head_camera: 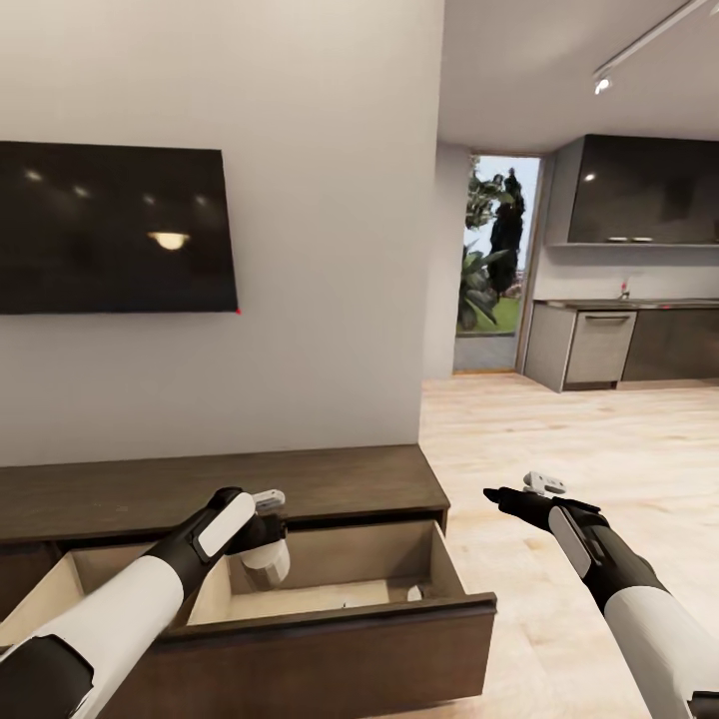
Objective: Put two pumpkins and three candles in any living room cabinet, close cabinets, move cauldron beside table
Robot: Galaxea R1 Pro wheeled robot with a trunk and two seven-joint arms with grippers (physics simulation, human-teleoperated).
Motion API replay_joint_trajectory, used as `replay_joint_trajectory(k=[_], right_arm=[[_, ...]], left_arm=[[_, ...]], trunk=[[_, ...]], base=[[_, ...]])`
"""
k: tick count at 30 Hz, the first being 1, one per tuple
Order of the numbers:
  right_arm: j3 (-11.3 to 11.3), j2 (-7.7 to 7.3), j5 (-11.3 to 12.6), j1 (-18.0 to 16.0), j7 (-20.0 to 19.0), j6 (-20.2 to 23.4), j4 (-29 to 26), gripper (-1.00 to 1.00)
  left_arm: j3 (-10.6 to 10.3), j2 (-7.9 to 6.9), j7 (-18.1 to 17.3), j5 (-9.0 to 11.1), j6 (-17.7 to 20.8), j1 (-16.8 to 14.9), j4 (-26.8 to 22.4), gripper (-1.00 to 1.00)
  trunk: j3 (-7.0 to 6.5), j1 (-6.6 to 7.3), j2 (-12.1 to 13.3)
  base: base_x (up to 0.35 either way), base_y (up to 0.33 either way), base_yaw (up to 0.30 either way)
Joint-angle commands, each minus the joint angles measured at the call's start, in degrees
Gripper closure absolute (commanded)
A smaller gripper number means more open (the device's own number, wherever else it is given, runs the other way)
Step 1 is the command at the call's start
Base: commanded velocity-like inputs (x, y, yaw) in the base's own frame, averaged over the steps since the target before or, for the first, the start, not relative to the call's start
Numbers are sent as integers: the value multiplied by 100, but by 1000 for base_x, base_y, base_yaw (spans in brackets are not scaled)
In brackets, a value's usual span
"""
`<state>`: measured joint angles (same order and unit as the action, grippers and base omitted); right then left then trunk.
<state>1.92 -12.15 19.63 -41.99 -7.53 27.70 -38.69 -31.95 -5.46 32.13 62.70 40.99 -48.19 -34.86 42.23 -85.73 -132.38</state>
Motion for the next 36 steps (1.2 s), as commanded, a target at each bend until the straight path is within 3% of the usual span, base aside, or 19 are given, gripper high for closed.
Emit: replay_joint_trajectory(k=[1, 11, 21, 36], right_arm=[[19, 2, 6, -3, -21, 34, -7, -100], [19, 2, 6, -3, -21, 13, -5, -100], [19, 2, 6, -3, -21, 8, -5, -100], [19, 1, 6, -3, -21, 8, -6, -100]], left_arm=[[-39, -8, 47, 58, -3, -6, -12, 100], [-42, -8, 47, 65, -3, -6, 0, 100], [-144, -8, 39, 50, -12, -6, 267, 100], [-152, -8, 39, 57, -160, -6, 277, 100]], trunk=[[7, -2, -3], [7, -2, -3], [7, -2, -3], [276, -331, -605]], base=[[218, 0, 0], [189, 0, 0], [22, 0, 0], [0, 0, 0]])
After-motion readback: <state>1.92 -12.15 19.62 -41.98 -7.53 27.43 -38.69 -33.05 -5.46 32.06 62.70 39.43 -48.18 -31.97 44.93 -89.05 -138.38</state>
